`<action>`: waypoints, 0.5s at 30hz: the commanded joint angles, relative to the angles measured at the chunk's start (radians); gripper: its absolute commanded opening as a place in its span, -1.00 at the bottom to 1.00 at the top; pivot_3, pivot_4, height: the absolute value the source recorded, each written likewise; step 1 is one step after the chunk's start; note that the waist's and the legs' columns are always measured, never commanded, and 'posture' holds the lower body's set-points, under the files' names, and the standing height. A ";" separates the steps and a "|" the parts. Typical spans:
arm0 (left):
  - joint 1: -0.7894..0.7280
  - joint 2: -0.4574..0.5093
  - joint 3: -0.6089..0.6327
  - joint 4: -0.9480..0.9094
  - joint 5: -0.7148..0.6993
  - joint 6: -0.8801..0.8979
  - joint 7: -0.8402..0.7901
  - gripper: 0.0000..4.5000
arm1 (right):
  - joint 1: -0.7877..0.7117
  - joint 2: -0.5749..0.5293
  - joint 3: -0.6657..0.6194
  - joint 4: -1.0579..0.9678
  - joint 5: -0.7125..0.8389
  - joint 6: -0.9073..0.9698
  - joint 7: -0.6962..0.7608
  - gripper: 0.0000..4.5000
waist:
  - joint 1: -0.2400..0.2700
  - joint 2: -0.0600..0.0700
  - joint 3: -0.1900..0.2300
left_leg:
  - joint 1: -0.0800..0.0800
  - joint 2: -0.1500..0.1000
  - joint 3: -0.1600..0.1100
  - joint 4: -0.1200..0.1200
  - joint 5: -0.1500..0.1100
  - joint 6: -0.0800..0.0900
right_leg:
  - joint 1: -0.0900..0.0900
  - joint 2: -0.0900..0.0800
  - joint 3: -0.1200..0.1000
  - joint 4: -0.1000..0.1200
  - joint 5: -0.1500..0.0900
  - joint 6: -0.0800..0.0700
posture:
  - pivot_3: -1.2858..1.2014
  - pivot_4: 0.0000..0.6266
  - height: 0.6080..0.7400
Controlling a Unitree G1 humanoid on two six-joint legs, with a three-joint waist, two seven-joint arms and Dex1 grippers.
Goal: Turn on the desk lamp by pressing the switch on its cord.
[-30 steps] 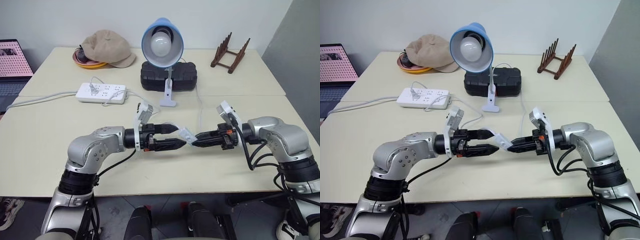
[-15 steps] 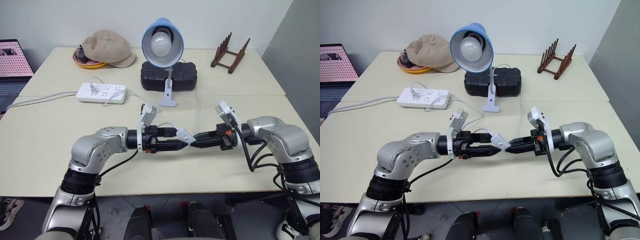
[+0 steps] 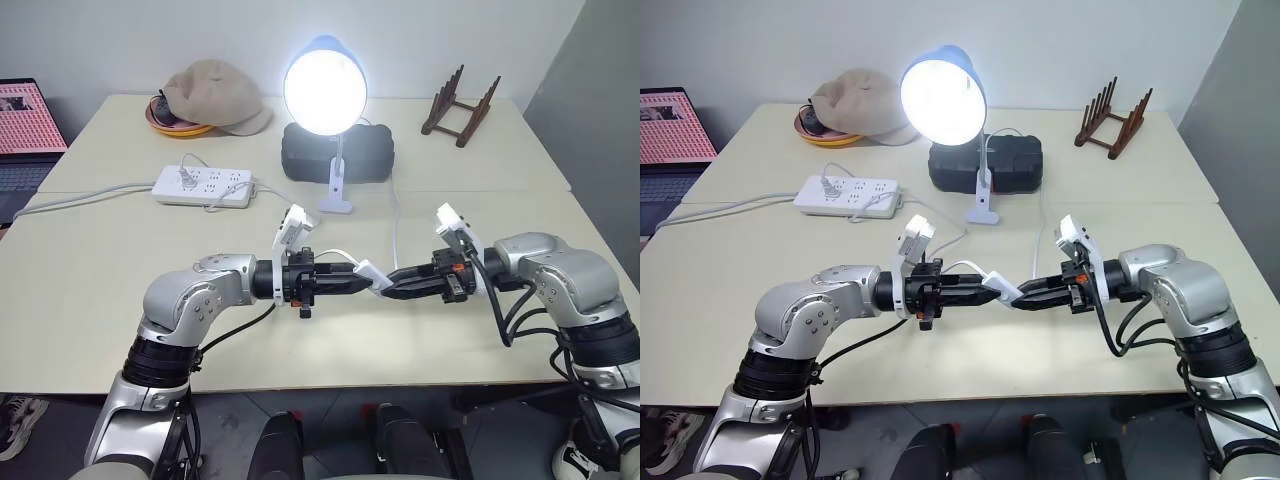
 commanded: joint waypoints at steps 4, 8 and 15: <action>-0.019 -0.010 0.017 -0.022 -0.004 -0.018 0.000 -0.75 | -0.003 -0.008 -0.001 -0.012 -0.003 -0.026 -0.006 -0.85 | 0.000 0.000 0.000 | 0.000 0.000 0.000 0.000 0.000 0.000 | 0.000 0.000 0.000 0.000 0.000 0.000 | 0.03 -0.52 1.00; -0.019 -0.014 0.014 -0.017 -0.004 -0.014 -0.003 -0.24 | -0.012 -0.005 0.001 -0.001 -0.006 -0.037 -0.011 -0.85 | 0.000 0.000 0.000 | 0.000 0.000 0.000 0.000 0.000 0.000 | 0.000 0.000 0.000 0.000 0.000 0.000 | 0.03 -0.52 1.00; 0.012 0.018 0.028 -0.041 -0.003 -0.005 0.003 0.41 | -0.047 0.003 0.002 0.054 -0.024 -0.069 -0.013 -0.85 | -0.001 0.000 0.000 | 0.000 0.000 0.000 0.000 0.000 0.000 | 0.000 0.000 0.000 0.000 0.000 0.000 | 0.03 -0.52 1.00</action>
